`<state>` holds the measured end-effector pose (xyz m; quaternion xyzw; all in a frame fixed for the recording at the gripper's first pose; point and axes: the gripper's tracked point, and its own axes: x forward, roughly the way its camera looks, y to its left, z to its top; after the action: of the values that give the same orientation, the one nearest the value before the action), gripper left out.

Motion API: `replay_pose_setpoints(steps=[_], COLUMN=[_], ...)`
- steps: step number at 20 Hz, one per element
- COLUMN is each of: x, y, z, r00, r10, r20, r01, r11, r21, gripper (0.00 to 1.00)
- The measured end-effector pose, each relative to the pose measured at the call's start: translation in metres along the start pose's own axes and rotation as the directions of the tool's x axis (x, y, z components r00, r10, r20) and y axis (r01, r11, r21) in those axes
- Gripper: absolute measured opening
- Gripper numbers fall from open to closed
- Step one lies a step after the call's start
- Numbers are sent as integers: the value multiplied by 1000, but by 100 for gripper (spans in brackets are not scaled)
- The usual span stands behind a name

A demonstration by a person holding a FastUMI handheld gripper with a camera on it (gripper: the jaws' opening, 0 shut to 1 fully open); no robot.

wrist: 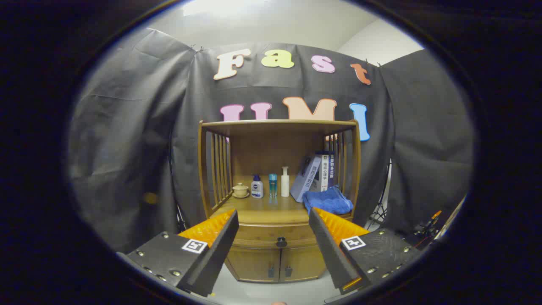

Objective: Pull open the drawer, take out the items inside it, and place them on the countertop above the cabinet.

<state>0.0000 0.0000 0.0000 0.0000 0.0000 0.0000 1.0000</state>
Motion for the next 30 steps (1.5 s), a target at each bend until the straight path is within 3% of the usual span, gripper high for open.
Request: replay_pose_setpoints(steps=[16, 30], x=[32, 78], y=[-11, -28], z=[-42, -53], r00=[999, 1000], r10=[-6, -25], r20=[-52, 15], r01=[8, 24], r11=[999, 999], r21=[48, 26], gripper=[99, 99])
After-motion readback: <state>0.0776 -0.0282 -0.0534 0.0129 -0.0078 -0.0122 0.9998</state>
